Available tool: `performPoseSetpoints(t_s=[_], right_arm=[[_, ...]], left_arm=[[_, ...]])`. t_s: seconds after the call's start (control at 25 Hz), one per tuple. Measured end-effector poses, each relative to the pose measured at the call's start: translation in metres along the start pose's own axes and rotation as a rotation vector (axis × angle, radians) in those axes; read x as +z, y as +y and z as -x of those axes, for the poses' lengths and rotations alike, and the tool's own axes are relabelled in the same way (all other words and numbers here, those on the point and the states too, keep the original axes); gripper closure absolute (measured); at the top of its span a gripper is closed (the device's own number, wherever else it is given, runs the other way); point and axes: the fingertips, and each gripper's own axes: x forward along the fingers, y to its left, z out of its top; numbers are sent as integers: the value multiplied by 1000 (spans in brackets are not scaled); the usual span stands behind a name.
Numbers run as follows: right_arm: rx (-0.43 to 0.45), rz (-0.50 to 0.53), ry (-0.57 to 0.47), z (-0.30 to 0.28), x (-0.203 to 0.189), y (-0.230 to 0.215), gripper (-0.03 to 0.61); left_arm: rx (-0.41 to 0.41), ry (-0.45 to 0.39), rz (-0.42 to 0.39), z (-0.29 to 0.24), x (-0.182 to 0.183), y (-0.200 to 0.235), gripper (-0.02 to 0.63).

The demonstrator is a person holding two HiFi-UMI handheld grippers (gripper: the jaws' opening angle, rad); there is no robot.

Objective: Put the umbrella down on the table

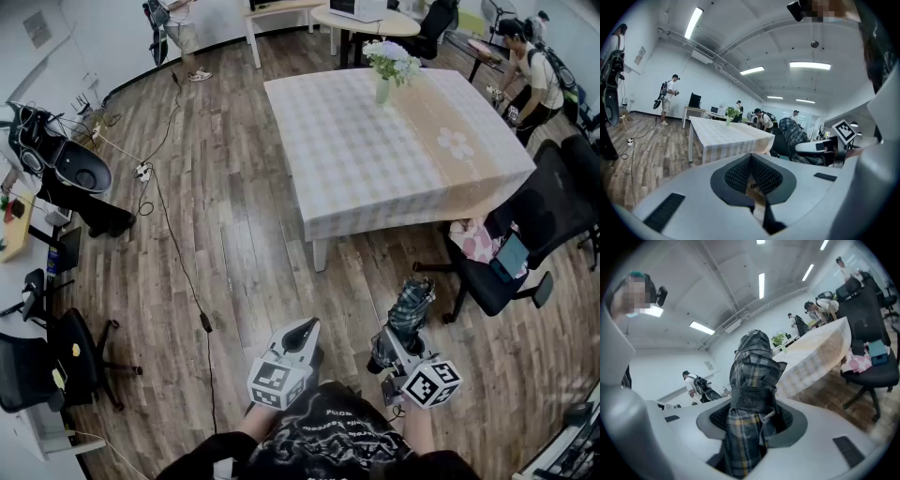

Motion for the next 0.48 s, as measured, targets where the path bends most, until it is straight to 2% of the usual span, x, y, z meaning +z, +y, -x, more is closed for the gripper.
performPoseSetpoints(t_s=[0.12, 0.24, 0.48], right_arm=[[-61, 179, 71, 37, -12, 21, 380], [-95, 290, 93, 65, -26, 43, 380], [-160, 282, 64, 90, -43, 58, 380]], left_arm=[[4, 21, -16, 25, -8, -23, 594], [-5, 3, -29, 49, -9, -40, 594], [-26, -6, -95, 78, -12, -56, 594]])
